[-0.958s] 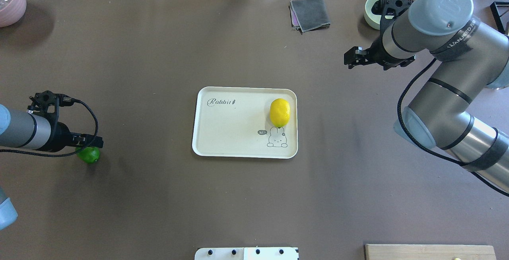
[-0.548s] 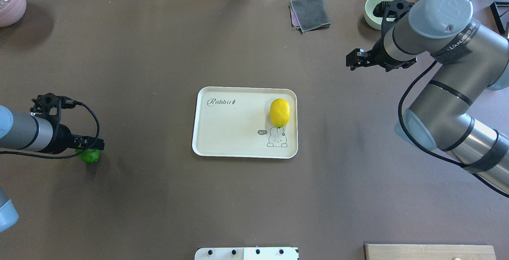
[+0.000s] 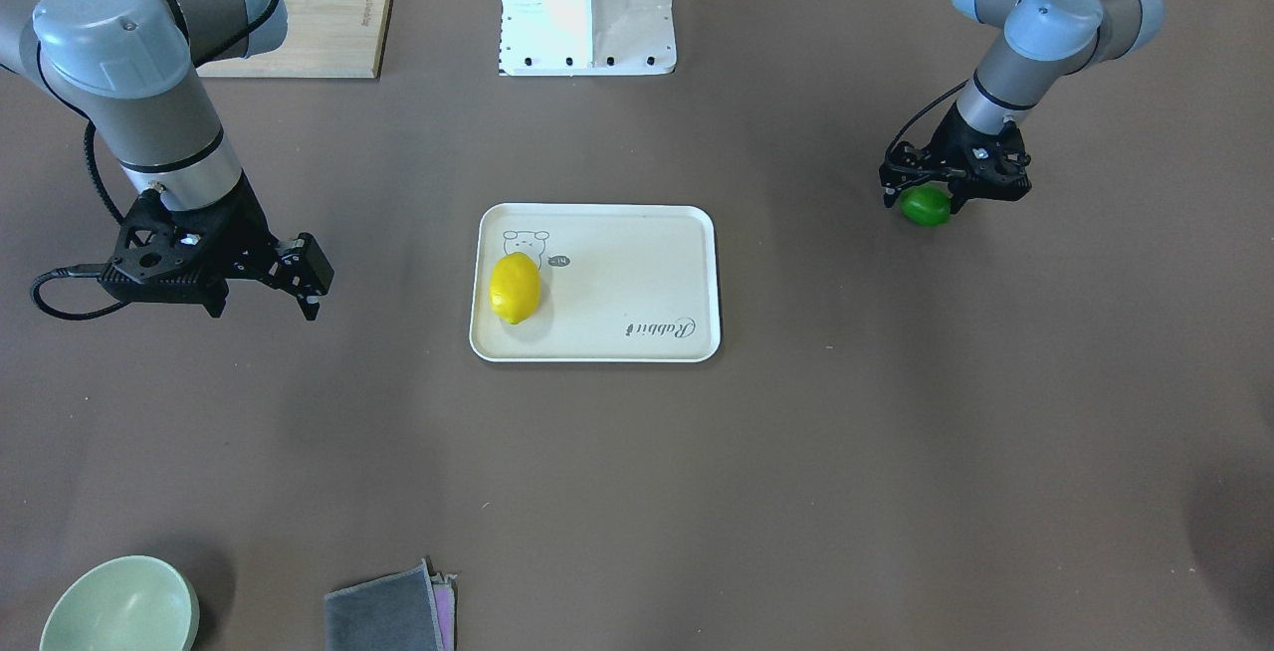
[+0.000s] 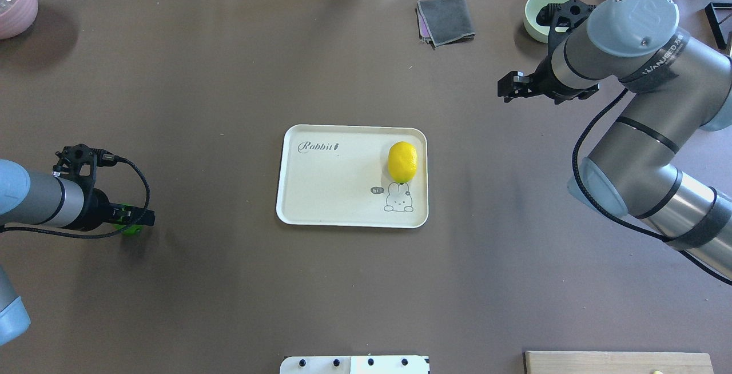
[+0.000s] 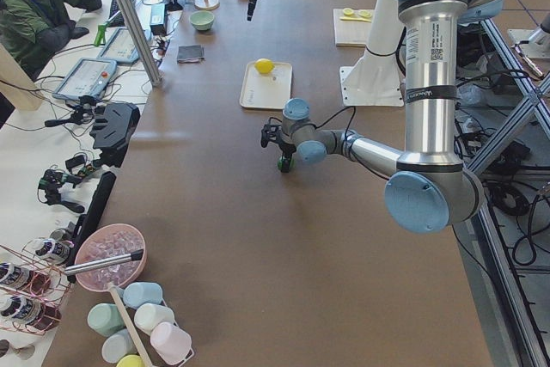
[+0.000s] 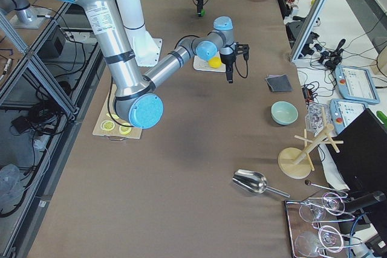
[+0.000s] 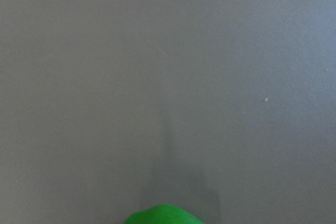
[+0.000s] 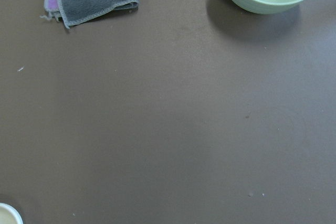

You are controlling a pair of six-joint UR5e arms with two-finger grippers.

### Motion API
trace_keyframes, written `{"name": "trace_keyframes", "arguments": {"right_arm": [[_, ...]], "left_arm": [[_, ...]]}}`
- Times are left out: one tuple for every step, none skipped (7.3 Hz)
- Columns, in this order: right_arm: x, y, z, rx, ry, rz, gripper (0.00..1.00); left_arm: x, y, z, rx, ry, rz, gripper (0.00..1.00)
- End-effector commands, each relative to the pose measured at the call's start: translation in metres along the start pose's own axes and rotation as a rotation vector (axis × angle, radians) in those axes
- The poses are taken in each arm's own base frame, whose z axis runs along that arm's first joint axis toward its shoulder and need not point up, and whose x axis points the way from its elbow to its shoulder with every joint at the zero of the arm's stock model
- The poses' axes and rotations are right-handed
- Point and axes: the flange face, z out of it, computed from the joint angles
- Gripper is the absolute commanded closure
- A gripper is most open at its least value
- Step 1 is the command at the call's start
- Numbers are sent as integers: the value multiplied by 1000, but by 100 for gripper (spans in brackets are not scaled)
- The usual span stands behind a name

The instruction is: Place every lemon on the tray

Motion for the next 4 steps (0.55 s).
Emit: {"name": "trace_keyframes", "arguments": {"right_arm": [[0,0,0,0,1,0,0],[-1,0,-1,1,-2,-1,0],[0,0,0,0,-1,0,0],[-1,0,0,0,-1,0,0]], "left_arm": [[0,4,2,-5,-3,7,24],[0,4,2,-5,-3,9,57],[0,4,1,-4,-1,12,80],[6,2,-6,2,14,17,85]]}}
